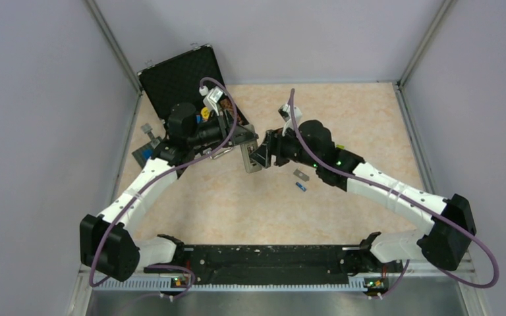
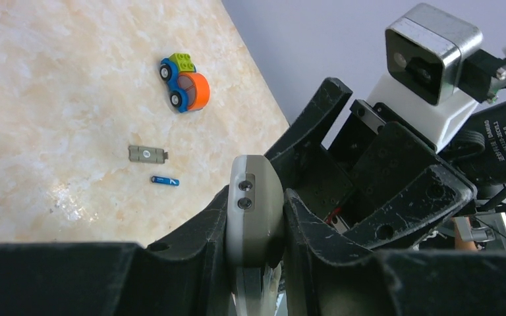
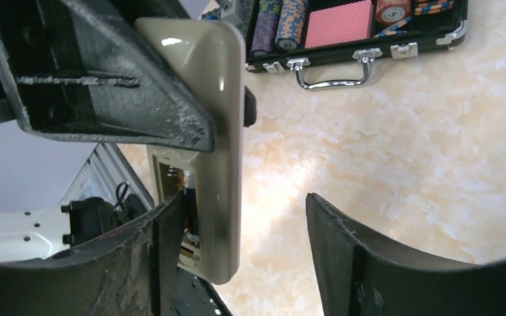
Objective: Load the batteries into the remote control
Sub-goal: Load the battery into the remote control, then adjust the battery at the center of the board.
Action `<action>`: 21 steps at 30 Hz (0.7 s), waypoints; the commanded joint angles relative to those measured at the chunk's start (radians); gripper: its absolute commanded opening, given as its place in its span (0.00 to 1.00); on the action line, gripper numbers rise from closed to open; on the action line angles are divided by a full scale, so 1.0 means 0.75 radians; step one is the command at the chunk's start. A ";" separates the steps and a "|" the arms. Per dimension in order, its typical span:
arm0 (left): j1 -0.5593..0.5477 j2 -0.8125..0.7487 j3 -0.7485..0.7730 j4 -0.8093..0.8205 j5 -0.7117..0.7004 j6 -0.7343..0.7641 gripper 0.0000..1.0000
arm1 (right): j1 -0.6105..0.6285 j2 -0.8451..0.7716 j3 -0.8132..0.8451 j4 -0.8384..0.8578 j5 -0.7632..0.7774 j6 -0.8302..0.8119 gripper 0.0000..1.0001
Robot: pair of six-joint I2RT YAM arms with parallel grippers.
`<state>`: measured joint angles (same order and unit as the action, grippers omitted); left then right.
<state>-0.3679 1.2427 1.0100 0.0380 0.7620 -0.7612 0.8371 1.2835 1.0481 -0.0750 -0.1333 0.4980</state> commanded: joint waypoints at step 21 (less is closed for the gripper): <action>0.036 -0.066 -0.029 0.241 0.080 -0.040 0.00 | -0.163 -0.167 -0.040 0.103 -0.307 0.073 0.75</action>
<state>-0.3470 1.2385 1.0000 0.1188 0.7975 -0.7845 0.7216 1.1664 1.0199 -0.0181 -0.3553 0.5755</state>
